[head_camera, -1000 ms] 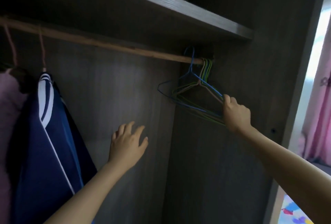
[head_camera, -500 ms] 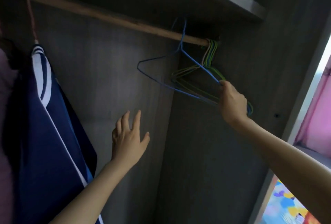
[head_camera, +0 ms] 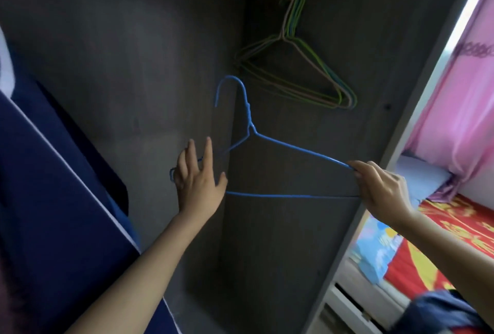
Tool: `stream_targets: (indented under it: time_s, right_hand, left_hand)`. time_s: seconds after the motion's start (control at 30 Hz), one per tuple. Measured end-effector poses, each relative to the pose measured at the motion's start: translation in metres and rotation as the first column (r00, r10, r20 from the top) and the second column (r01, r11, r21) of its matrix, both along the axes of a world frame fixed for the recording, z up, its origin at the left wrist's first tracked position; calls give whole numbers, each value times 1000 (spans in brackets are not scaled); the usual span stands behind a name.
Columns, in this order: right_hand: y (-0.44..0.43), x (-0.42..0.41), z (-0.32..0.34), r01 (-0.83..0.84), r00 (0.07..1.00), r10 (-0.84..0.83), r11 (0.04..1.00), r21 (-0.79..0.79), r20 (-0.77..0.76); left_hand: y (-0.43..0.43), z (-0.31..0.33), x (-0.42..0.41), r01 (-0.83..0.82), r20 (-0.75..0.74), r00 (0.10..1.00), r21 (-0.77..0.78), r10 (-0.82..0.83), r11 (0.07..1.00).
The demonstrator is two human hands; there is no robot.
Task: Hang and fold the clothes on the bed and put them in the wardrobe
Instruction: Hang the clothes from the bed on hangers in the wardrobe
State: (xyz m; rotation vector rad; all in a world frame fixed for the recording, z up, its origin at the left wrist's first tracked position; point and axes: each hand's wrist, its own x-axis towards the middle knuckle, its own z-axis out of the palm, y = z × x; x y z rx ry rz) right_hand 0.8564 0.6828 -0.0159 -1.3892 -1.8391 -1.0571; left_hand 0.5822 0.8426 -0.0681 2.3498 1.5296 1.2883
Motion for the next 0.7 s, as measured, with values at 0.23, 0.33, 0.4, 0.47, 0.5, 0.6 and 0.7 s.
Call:
stream_targets:
  time_s: [0.23,0.33,0.4,0.47,0.5,0.6,0.7]
  right_hand:
    - [-62,35,-48,-9,999,9,1000,-5,-52]
    - [-96,74,-78,47,994,-48,999,-16,-96]
    - [-126,107,-99,106,988,-109,994,-34,-109]
    - [-160,139,-119,175,975,-182,982,-65,-128]
    - [-183,160,-130,230,959,-241,969,-87,-150]
    - [-250,214,-165,377,889,-400,916,-138,-223]
    - [-310,241,-190,522,798,-551,835,-176,-244]
  left_hand:
    - [-53,-45,38,97,-113,990,77,-88,992]
    - [-87,-67,68,152,-146,980,123,-134,981]
    - [-111,-81,96,223,-124,971,160,-204,962]
    - [-134,-95,126,312,-97,949,188,-299,931]
    - [-149,-104,150,358,-90,934,187,-347,915]
    - [-192,-127,220,459,-87,888,130,-451,879]
    - [-227,-147,279,549,-101,835,101,-540,830]
